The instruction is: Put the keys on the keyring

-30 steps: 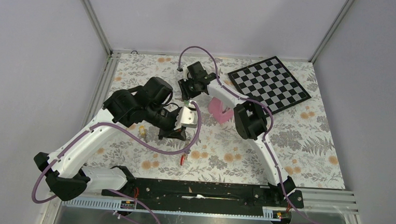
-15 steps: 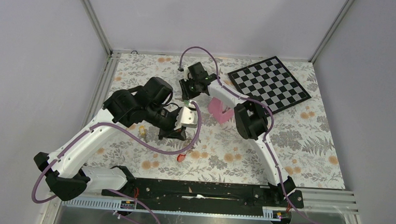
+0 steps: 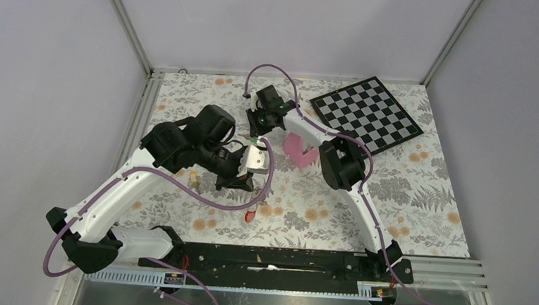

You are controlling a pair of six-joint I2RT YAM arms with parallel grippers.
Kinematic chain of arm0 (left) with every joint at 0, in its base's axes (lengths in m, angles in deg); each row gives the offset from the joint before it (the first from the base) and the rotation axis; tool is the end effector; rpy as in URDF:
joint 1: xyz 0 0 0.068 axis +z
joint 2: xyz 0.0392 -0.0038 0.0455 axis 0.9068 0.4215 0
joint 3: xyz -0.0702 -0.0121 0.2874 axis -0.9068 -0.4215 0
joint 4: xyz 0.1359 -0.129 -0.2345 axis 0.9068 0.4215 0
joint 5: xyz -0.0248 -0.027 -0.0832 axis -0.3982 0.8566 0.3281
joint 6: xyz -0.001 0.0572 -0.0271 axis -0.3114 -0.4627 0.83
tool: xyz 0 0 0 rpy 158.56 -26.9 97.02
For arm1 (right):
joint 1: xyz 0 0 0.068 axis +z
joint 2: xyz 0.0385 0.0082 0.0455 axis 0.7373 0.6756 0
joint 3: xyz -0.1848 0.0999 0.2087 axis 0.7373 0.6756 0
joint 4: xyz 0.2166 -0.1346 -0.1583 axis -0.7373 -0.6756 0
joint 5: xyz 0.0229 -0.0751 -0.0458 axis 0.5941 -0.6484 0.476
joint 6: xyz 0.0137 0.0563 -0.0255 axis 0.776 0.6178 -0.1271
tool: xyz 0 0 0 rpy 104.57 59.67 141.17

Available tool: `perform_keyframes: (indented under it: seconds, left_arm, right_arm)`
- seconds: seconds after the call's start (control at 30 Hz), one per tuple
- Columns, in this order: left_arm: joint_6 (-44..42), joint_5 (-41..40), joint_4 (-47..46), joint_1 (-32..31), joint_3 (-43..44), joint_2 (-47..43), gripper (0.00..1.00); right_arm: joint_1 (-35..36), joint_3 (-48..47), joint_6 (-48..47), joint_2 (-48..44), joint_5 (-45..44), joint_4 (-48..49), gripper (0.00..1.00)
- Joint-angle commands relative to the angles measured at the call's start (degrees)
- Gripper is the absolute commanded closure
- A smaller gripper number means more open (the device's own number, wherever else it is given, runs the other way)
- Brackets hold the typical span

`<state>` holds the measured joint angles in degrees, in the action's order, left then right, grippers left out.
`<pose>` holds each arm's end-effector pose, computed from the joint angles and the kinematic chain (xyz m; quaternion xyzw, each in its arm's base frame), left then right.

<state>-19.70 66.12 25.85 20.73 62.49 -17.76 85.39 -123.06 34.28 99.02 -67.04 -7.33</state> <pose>0.1511 -0.1890 0.4217 0.6668 0.6156 -0.3229 0.2688 0.4910 0.3977 0.1469 -0.3252 0.8576 0.2419 0.3166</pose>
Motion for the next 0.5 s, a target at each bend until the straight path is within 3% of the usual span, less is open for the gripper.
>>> perform_keyframes:
  seconds: [0.0,0.47]
  left_arm:
    - [0.06,2.08,-1.77,-0.17,2.33,-0.41,1.0]
    - [0.16,1.36,-2.03,-0.21,2.21,-0.06,1.0]
  right_arm:
    - [0.05,-0.05,0.23,-4.13,0.72,-1.26,0.77]
    - [0.04,-1.22,-0.02,-5.47,1.07,-1.82,0.98]
